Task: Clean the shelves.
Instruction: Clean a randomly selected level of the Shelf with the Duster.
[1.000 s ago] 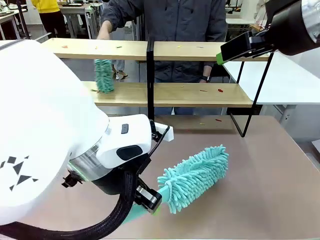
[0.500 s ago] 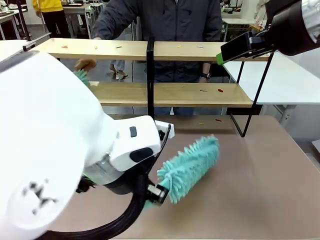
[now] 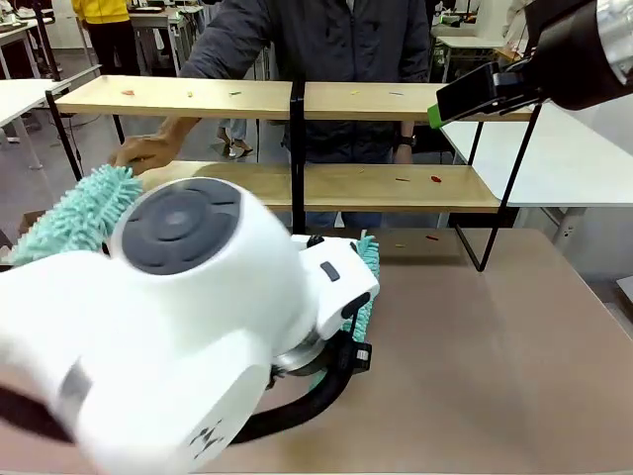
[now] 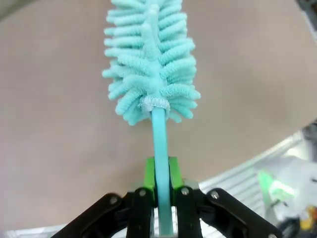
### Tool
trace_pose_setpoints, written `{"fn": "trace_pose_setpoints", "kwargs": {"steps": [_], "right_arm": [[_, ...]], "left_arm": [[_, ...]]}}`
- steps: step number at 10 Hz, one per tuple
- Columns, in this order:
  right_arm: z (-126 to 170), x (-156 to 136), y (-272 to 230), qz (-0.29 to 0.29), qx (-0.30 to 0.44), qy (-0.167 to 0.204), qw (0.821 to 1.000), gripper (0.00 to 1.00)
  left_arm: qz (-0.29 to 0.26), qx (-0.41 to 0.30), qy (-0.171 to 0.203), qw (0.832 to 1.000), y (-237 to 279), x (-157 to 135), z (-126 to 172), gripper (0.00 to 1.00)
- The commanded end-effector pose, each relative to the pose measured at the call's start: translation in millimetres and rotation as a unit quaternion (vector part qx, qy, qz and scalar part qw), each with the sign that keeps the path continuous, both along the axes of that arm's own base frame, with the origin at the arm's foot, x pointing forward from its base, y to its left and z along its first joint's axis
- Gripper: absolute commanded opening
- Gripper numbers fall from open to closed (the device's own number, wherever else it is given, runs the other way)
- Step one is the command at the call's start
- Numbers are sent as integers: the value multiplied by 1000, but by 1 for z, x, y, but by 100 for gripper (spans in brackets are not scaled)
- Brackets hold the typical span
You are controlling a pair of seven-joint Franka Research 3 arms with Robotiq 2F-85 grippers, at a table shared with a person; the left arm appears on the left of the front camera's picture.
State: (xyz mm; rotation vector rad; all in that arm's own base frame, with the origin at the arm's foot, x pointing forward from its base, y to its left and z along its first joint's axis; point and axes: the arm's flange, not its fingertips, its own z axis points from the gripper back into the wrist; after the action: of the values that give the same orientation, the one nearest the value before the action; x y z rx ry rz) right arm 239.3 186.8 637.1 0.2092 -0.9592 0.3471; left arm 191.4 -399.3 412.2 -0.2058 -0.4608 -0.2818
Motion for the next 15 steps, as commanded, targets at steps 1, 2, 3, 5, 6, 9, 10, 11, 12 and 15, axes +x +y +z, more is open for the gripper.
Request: {"fn": "trace_pose_setpoints", "kwargs": {"steps": [1,2,3,5,6,9,10,11,12,15], "right_arm": [[0,0,-1,-1,-2,-1,1000,100],[0,0,-1,-1,-2,-1,1000,100],[0,0,-1,-1,-2,-1,1000,100],[0,0,-1,-1,-2,-1,1000,100],[0,0,-1,-1,-2,-1,1000,100],[0,0,-1,-1,-2,-1,1000,100],[0,0,-1,-1,-2,-1,1000,100],[0,0,-1,-1,-2,-1,1000,100],[0,0,-1,-1,-2,-1,1000,100],[0,0,-1,-1,-2,-1,1000,100]], "left_arm": [[21,-4,-13,1000,-33,27,-2,13],[46,-9,-16,999,-40,39,-7,13],[73,0,-18,997,-50,54,-14,13],[81,6,-5,997,-72,85,-30,13],[76,5,3,997,-83,94,-36,13],[79,-44,-28,996,-101,120,-42,13],[104,-25,35,994,-98,121,-37,13],[66,-15,-2,998,-61,94,-18,13],[66,-15,-2,998,-61,94,-18,13],[70,-16,7,997,-66,96,-24,13]]}}
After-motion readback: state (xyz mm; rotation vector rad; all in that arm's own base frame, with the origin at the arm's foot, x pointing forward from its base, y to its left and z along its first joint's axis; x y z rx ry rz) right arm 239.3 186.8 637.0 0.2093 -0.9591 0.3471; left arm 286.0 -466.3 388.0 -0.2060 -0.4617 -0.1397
